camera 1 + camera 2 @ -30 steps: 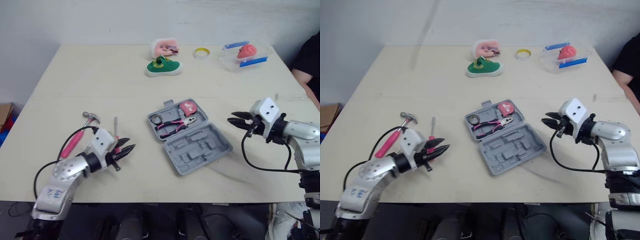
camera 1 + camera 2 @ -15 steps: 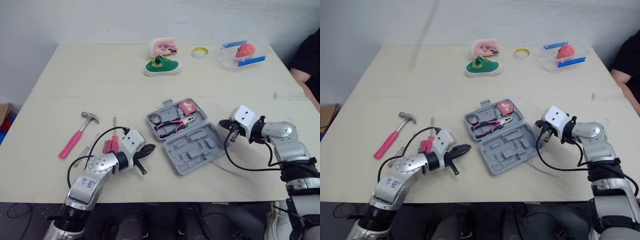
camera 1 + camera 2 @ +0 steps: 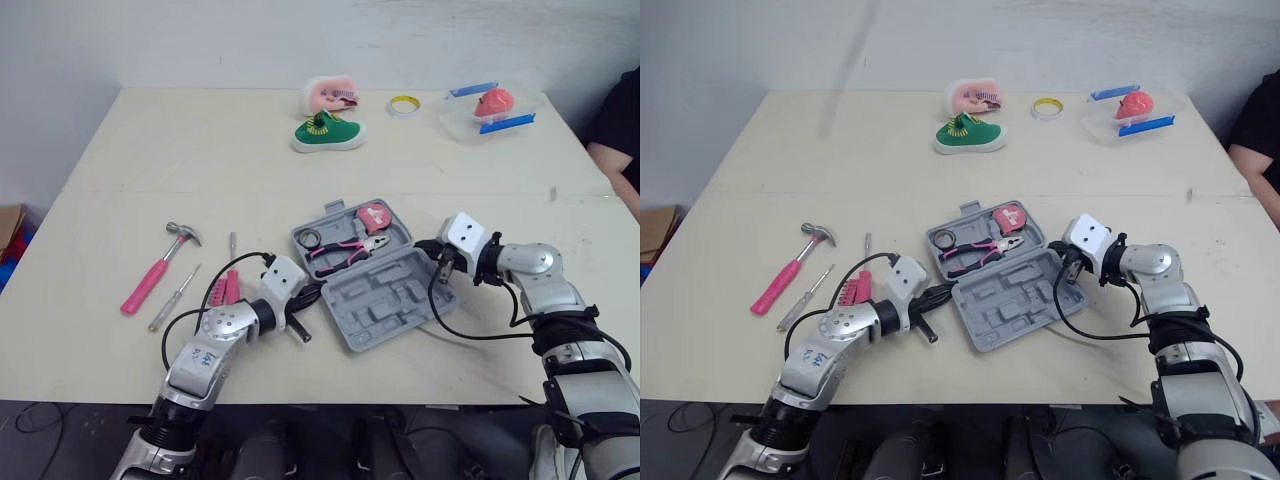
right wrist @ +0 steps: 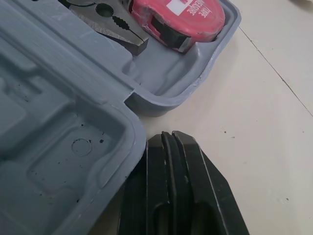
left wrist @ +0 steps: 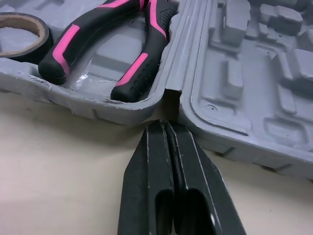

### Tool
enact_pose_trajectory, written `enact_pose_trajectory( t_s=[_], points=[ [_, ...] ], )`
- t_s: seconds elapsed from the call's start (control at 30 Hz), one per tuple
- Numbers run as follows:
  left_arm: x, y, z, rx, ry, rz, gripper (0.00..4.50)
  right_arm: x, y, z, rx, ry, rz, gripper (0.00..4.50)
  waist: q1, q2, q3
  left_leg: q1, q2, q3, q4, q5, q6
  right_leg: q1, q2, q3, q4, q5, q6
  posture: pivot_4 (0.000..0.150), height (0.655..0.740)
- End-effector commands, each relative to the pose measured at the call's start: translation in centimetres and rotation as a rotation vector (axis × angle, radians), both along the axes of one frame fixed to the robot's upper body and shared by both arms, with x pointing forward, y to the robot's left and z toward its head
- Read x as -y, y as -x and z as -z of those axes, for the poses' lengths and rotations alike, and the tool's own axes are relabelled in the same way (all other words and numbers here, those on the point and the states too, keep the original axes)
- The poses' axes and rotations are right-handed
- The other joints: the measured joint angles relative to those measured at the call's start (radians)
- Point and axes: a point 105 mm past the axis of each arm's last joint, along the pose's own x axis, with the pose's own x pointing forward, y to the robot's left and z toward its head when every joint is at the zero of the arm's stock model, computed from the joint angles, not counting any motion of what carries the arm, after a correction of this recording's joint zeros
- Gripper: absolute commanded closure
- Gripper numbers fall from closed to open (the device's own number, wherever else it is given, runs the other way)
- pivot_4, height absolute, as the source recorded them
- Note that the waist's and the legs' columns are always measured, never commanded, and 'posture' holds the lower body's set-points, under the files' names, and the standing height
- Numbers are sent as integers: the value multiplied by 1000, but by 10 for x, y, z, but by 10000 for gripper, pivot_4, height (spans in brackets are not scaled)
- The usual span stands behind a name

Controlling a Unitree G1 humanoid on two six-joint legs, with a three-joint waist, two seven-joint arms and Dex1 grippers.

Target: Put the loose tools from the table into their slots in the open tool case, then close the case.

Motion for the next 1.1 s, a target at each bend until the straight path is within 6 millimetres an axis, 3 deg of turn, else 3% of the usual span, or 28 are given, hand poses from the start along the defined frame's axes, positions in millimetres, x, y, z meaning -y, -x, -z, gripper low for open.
enact_pose_trajectory(
  t_s=[0.03, 0.2, 0.43, 0.8, 0.87, 1.1],
  points=[
    [8, -3, -3, 25, -15, 10, 44719, -6, 13, -3, 8, -14, -93, 45000, 3, 0, 0, 0, 0, 0, 0, 0, 0, 0, 0, 0, 0, 0, 0, 1500, 7400],
    [7, -7, -5, 37, -22, 15, 44719, -4, 26, -4, 4, -29, -125, 45000, 2, 0, 0, 0, 0, -1, 1, 0, 0, 1, 0, -1, 0, 0, 0, 1500, 7400],
    [-6, -16, -10, 56, -65, 73, 44719, -1, 64, 5, -91, -70, -131, 45000, 11, 0, 0, 0, 0, -2, 0, 0, 0, 1, -1, -1, 0, 0, 0, 1500, 7400],
    [-12, -10, -12, 73, -98, 136, 44719, 6, 70, 15, -69, -41, -50, 45000, 11, 0, 0, 0, 0, -2, 0, 0, 0, 0, -1, -1, 0, 0, 0, 1500, 7400],
    [-19, -7, -18, 92, -91, 132, 44719, 12, 72, 13, -61, -31, -40, 45000, 13, 0, 0, 0, 0, -2, 0, 0, 0, 0, -1, -1, 0, 0, 0, 1500, 7400],
    [-55, 22, -47, 214, -65, 216, 44719, 60, 91, -10, -18, -34, 61, 45000, 25, 0, 0, -1, 0, -2, -1, -1, 0, -1, -2, -2, -1, 0, 0, 1500, 7400]
  ],
)
